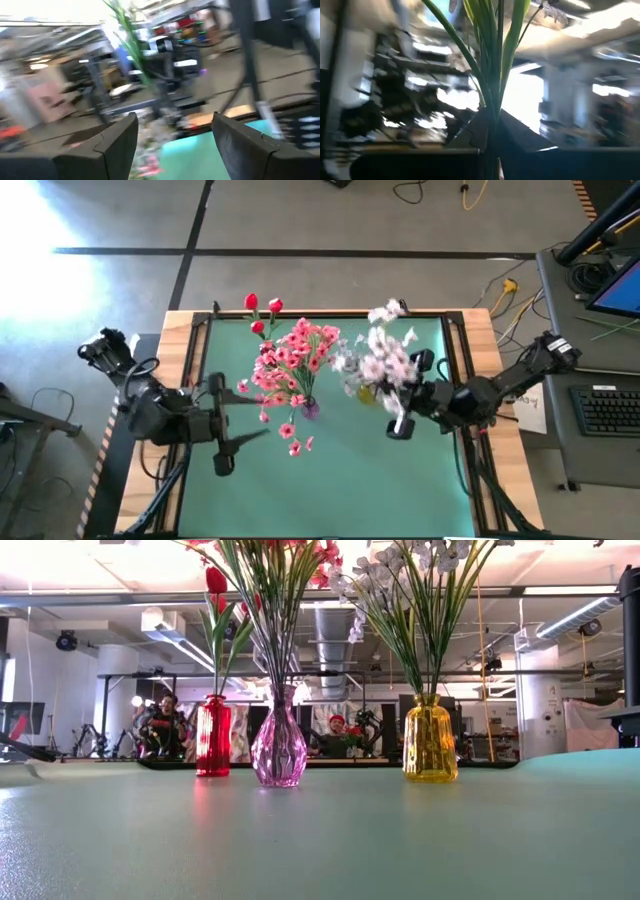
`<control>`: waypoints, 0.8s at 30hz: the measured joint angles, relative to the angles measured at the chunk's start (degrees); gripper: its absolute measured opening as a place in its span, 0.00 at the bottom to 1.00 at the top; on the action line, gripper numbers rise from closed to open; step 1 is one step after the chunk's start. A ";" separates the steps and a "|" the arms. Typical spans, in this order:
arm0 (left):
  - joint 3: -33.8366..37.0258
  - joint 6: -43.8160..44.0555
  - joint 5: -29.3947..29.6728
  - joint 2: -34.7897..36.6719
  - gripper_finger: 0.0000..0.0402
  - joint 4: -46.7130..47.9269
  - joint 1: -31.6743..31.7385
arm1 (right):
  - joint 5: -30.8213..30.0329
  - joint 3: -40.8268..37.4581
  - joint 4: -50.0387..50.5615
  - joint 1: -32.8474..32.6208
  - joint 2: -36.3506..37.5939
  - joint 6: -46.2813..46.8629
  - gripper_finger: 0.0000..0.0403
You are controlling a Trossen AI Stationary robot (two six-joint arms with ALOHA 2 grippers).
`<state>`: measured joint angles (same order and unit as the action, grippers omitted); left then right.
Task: Sort flowers into vase by color
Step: Put the white flower into the yellow vase
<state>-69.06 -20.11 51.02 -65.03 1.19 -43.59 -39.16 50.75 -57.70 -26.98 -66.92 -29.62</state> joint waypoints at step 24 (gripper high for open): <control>-2.86 -3.57 -20.61 -19.30 0.53 -25.26 12.99 | 17.17 19.98 3.89 -3.16 -15.46 -0.03 0.04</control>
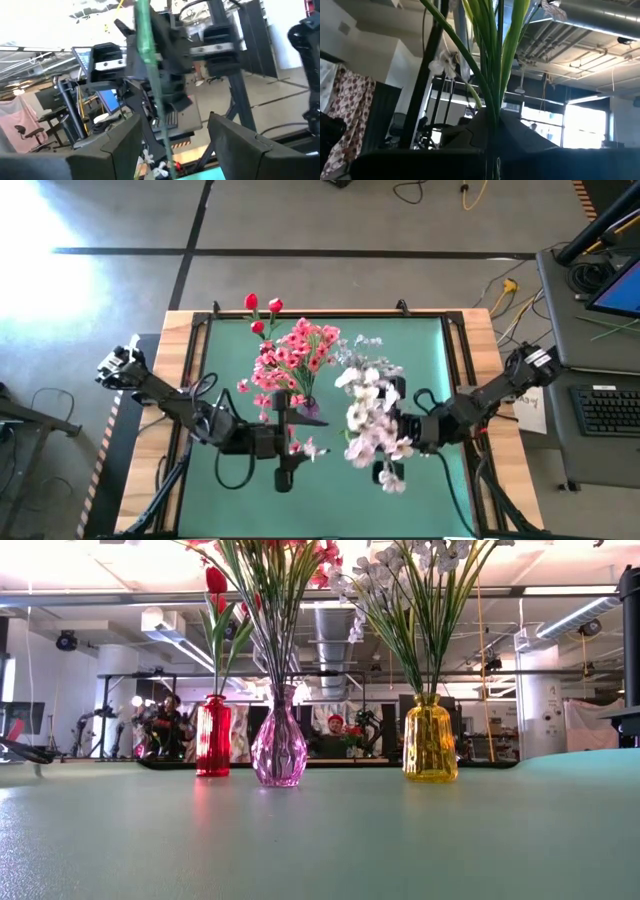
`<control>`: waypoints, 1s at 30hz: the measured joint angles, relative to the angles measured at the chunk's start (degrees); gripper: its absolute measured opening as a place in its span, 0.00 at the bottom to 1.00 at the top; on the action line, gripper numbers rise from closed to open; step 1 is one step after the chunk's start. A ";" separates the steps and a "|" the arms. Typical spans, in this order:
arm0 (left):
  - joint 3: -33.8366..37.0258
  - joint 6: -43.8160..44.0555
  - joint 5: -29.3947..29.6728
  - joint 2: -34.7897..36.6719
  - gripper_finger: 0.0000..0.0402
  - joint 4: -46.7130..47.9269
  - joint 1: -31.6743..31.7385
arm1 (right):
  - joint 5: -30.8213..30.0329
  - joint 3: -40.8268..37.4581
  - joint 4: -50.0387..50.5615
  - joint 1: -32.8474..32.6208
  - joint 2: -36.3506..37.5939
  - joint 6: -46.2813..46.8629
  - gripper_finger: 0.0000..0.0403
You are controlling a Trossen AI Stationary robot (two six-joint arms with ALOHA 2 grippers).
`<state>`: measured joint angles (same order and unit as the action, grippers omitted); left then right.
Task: Sort flowers into vase by color
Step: Put the white flower into the yellow vase
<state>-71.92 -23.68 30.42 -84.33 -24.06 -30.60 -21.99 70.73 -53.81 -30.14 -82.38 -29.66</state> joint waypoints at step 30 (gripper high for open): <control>-2.18 6.64 -3.20 -1.93 0.01 5.58 5.69 | -15.09 6.05 1.27 -0.36 -4.23 -8.34 0.04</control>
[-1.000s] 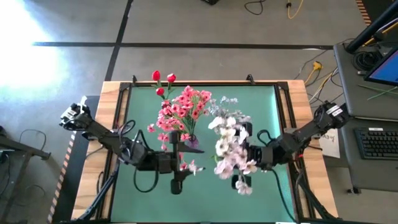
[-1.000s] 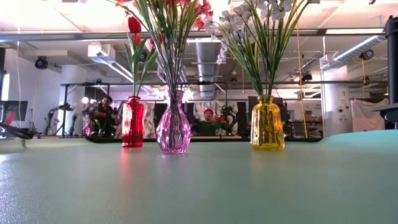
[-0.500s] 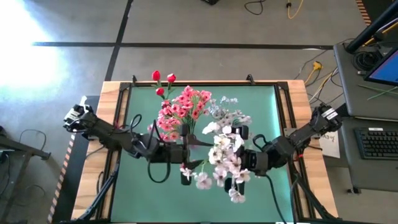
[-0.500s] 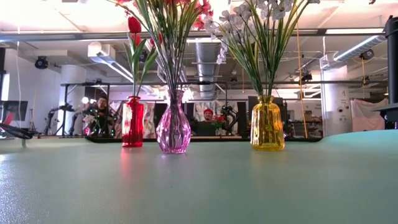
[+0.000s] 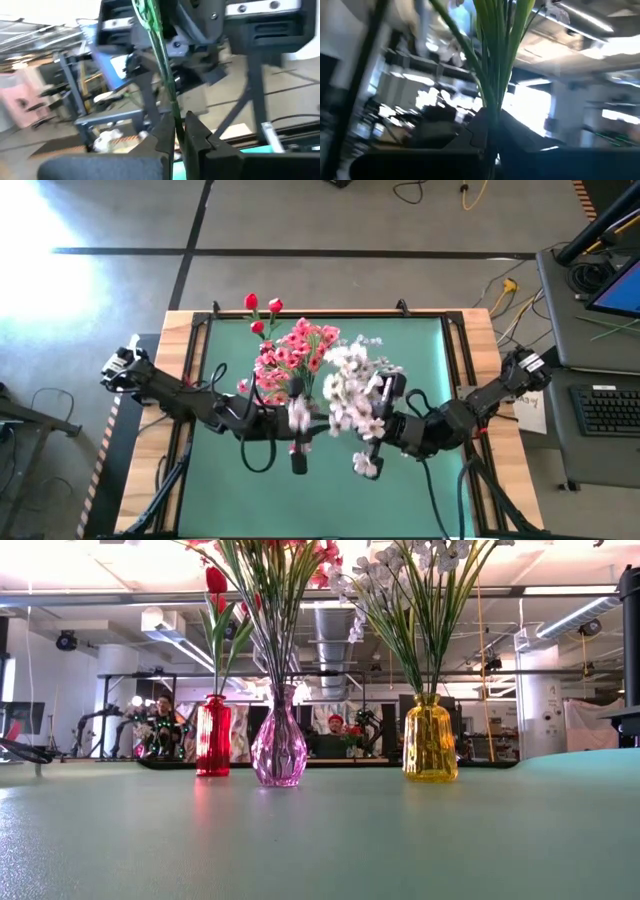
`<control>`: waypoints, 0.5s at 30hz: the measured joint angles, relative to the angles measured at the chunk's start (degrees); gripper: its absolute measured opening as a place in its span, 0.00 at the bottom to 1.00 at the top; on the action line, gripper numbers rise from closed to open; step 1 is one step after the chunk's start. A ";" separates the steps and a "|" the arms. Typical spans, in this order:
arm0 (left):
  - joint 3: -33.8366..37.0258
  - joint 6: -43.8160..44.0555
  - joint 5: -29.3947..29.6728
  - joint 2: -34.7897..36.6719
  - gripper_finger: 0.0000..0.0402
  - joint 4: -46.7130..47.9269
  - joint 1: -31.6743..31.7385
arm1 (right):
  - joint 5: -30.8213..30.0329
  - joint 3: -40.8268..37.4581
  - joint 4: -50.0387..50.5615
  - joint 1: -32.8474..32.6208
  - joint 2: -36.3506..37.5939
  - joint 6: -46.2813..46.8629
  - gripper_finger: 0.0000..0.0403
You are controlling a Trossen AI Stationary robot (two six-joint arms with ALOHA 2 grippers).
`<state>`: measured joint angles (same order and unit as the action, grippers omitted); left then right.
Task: Sort flowers into vase by color
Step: Put the white flower into the yellow vase
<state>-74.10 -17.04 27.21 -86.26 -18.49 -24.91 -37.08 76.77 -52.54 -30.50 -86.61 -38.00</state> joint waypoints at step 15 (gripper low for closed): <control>0.02 -0.39 5.30 0.44 0.00 2.13 0.12 | -24.48 0.40 18.38 -5.94 4.96 1.24 0.36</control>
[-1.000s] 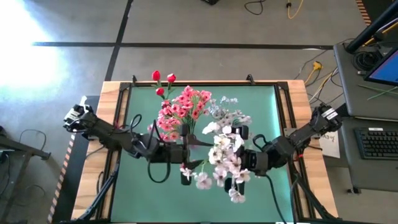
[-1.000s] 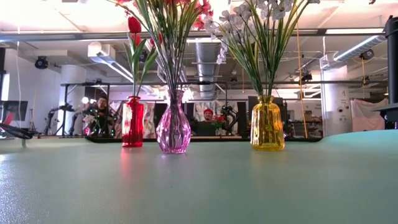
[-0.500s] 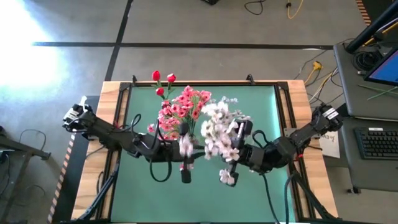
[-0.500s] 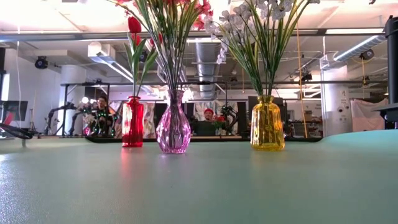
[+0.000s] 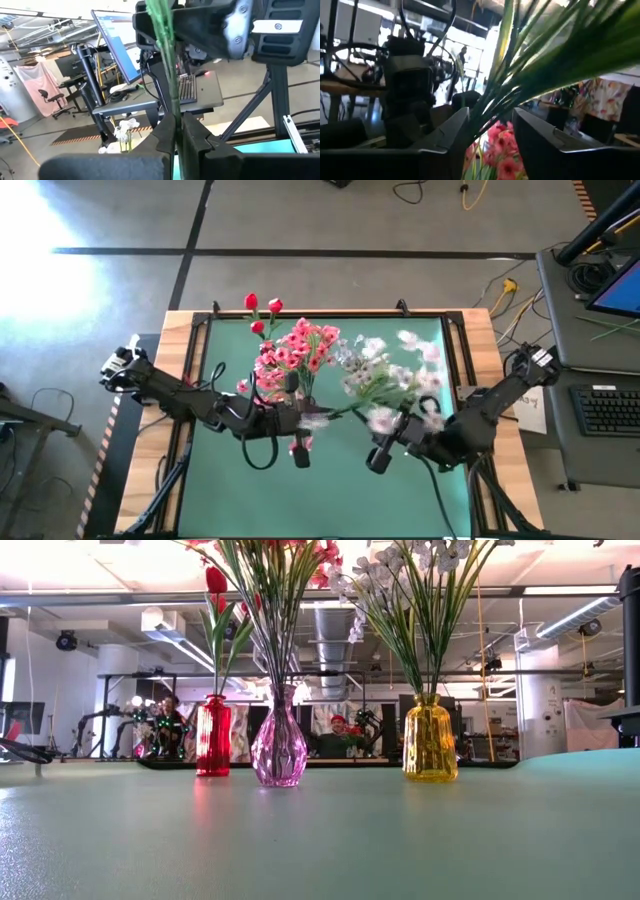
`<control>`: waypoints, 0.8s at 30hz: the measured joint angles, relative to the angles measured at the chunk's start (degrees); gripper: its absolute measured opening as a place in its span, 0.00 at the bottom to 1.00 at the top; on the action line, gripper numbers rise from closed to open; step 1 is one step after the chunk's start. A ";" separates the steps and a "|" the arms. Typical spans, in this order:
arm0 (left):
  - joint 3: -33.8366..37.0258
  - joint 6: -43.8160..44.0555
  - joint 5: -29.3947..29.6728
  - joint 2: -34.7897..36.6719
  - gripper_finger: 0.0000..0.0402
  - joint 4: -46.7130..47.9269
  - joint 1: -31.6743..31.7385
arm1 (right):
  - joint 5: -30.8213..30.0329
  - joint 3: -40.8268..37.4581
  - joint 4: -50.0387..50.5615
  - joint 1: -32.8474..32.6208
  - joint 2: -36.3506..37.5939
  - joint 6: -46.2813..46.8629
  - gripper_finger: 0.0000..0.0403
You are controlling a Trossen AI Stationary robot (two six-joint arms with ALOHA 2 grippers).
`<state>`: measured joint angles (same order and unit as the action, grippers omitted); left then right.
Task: Sort flowers into vase by color
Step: Put the white flower into the yellow vase
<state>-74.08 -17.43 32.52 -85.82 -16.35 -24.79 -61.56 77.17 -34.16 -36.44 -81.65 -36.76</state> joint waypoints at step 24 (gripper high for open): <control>-0.13 1.62 0.21 0.10 0.02 0.27 0.69 | 0.59 4.06 14.09 -0.10 0.65 6.50 0.05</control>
<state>-74.22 -15.81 32.73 -85.72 -16.09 -24.10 -60.97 81.23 -20.08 -36.53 -80.99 -30.26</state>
